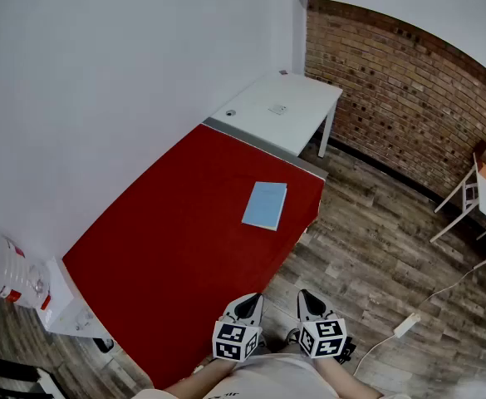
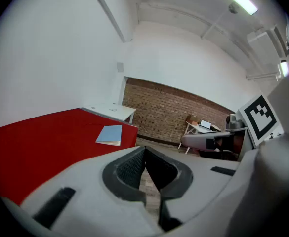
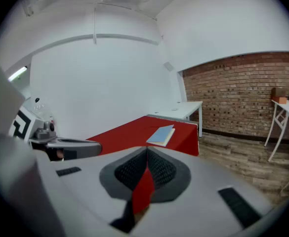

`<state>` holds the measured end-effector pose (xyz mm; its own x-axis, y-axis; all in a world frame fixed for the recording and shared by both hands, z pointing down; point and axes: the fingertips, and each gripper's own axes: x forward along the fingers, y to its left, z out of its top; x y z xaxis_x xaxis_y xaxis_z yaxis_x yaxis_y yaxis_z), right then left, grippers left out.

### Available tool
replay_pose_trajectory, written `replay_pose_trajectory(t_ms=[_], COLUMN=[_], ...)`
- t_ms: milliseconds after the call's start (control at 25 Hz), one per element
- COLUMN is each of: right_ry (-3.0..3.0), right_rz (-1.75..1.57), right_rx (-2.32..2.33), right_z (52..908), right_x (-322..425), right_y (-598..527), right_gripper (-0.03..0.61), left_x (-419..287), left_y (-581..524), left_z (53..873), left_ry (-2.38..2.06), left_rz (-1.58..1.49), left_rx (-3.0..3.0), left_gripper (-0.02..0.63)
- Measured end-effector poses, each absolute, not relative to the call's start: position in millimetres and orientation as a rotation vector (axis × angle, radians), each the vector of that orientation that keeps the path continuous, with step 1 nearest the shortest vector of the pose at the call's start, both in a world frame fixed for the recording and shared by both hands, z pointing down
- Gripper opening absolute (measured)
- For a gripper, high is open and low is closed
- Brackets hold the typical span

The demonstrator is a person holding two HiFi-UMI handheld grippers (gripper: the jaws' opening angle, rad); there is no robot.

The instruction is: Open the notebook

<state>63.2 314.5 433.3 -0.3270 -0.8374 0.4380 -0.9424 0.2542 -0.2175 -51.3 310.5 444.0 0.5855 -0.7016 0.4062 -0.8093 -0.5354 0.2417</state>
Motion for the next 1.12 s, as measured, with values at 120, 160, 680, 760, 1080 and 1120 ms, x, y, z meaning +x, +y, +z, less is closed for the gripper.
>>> replay_pose_trajectory(t_ms=[120, 160, 680, 760, 1080, 1120], right_ry=[-2.288, -2.286, -2.311, -2.329, -2.378, -2.389], right_rz=[0.643, 0.641, 0.658, 0.647, 0.621, 0.617], right_rx=[1.678, 1.680, 1.628, 1.605, 1.542, 1.532], right_z=[433, 433, 444, 443, 439, 437], right_x=[53, 51, 49, 49, 82, 88], right_y=[316, 315, 263, 246, 153, 141], right_gripper=[0.008, 0.008, 0.008, 0.008, 0.008, 0.008], left_x=[-61, -64, -60, -60, -23, -17], left_y=[310, 309, 262, 247, 161, 149], left_z=[446, 447, 454, 455, 454, 454], left_ry=[-1.208, -1.206, -1.226, -1.246, -1.297, -1.305], left_rz=[0.365, 0.364, 0.352, 0.351, 0.350, 0.348], left_rx=[2.419, 2.419, 2.397, 2.384, 2.357, 2.353], left_gripper=[0.006, 0.006, 0.006, 0.006, 0.006, 0.006])
